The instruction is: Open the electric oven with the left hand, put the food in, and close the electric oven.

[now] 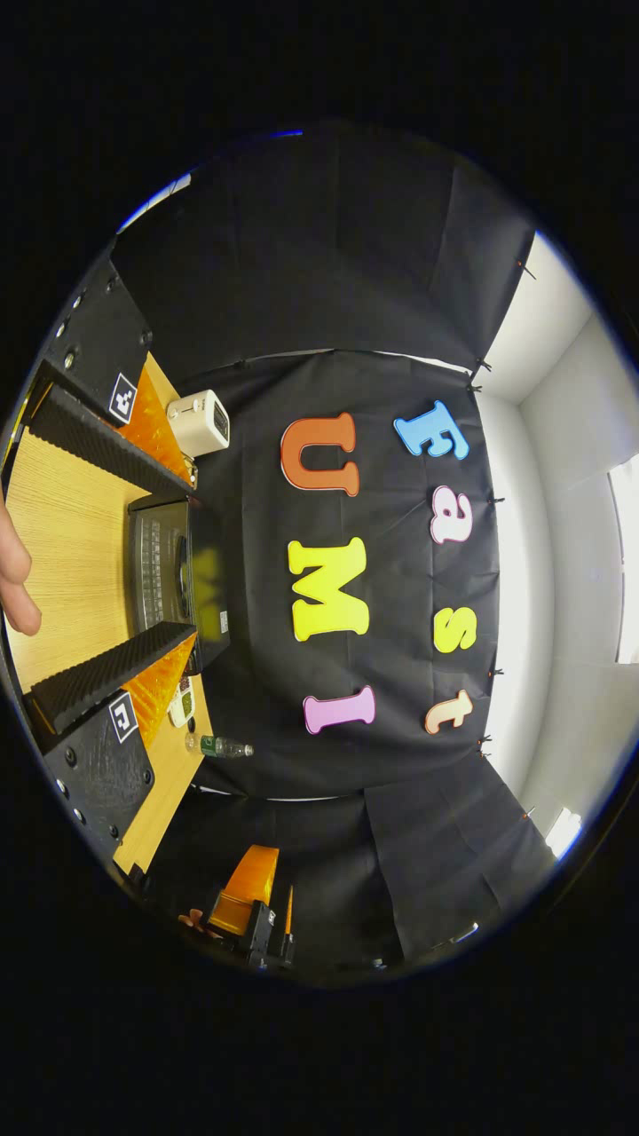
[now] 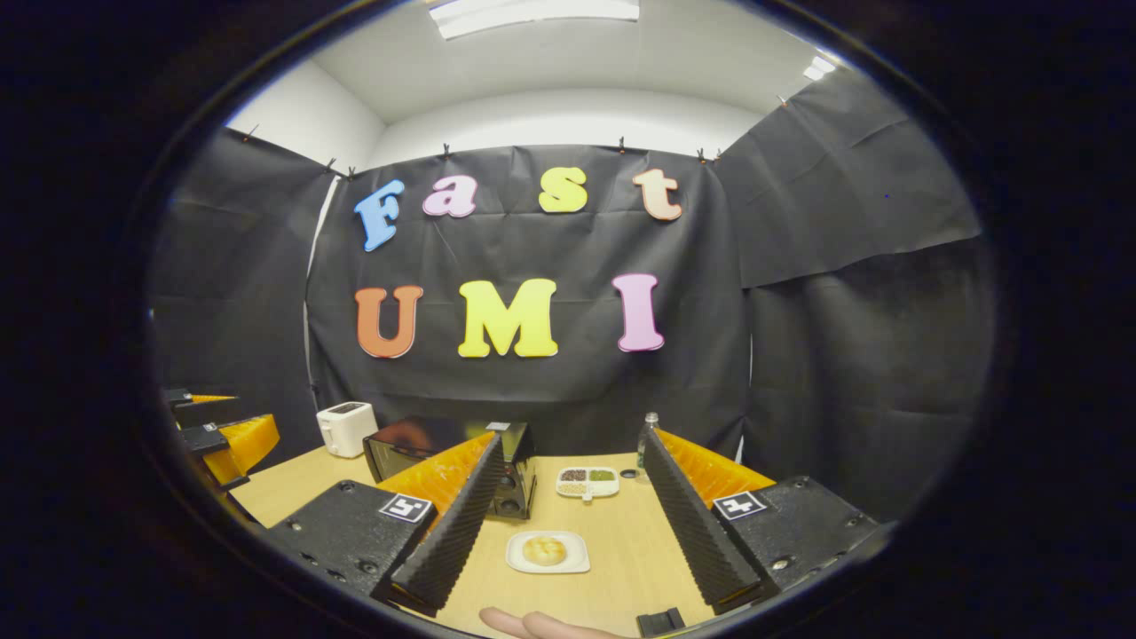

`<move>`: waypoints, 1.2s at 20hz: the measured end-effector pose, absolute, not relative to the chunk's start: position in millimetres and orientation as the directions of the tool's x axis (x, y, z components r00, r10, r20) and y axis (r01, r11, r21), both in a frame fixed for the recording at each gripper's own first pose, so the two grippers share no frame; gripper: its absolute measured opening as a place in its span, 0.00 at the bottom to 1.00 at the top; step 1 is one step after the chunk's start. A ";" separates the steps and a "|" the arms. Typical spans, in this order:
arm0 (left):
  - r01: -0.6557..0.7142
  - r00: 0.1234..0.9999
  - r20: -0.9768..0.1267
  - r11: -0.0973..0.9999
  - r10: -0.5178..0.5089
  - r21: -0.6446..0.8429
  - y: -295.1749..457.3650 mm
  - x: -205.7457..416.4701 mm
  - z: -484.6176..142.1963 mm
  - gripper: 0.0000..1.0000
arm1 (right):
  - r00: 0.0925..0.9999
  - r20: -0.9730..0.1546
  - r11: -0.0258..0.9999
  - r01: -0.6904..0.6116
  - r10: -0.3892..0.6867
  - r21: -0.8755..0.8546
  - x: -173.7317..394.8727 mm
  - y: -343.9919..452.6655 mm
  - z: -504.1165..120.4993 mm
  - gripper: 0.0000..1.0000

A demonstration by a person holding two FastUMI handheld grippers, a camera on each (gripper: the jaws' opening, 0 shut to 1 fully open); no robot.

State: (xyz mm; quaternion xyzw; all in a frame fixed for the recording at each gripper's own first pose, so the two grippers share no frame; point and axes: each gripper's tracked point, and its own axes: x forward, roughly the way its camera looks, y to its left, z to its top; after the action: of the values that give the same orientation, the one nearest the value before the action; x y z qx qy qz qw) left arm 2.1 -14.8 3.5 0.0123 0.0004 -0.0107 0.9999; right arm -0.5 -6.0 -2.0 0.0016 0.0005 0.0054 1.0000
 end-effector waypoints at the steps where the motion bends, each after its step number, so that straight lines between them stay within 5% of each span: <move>1: 0.027 1.000 -0.005 0.999 -0.026 0.022 -16.1 2.1 3.2 0.93 | 1.000 -0.001 1.000 -0.013 0.013 0.002 -1.7 -6.1 -2.8 0.97; 4: 0.024 1.000 -0.011 0.999 -0.024 0.023 -15.4 4.1 3.1 0.88 | 1.000 -0.003 1.000 -0.011 0.011 0.009 -1.4 -9.0 -4.3 0.97; 5: 0.022 1.000 -0.011 0.999 -0.022 0.024 -14.9 5.6 4.3 0.96 | 1.000 -0.004 1.000 -0.012 0.012 0.012 -1.0 -9.3 -6.5 0.97; 11: 0.043 0.999 -0.024 0.999 -0.043 0.012 -25.7 38.8 -1.2 0.95 | 1.000 -0.001 1.000 -0.011 0.011 0.028 1.6 -15.2 -9.4 0.97; 24: 0.092 0.972 -0.214 0.996 -0.094 -0.021 -28.4 228.4 -81.3 0.96 | 1.000 0.013 1.000 0.005 -0.006 0.026 5.7 -46.7 -28.1 0.97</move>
State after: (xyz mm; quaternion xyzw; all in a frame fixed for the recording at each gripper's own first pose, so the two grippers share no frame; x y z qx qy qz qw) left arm 228.4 -28.4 -81.3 -0.0057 0.1079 -0.0468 0.9930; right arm 5.7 -46.7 -28.1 0.0128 -0.0064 -0.0027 0.9999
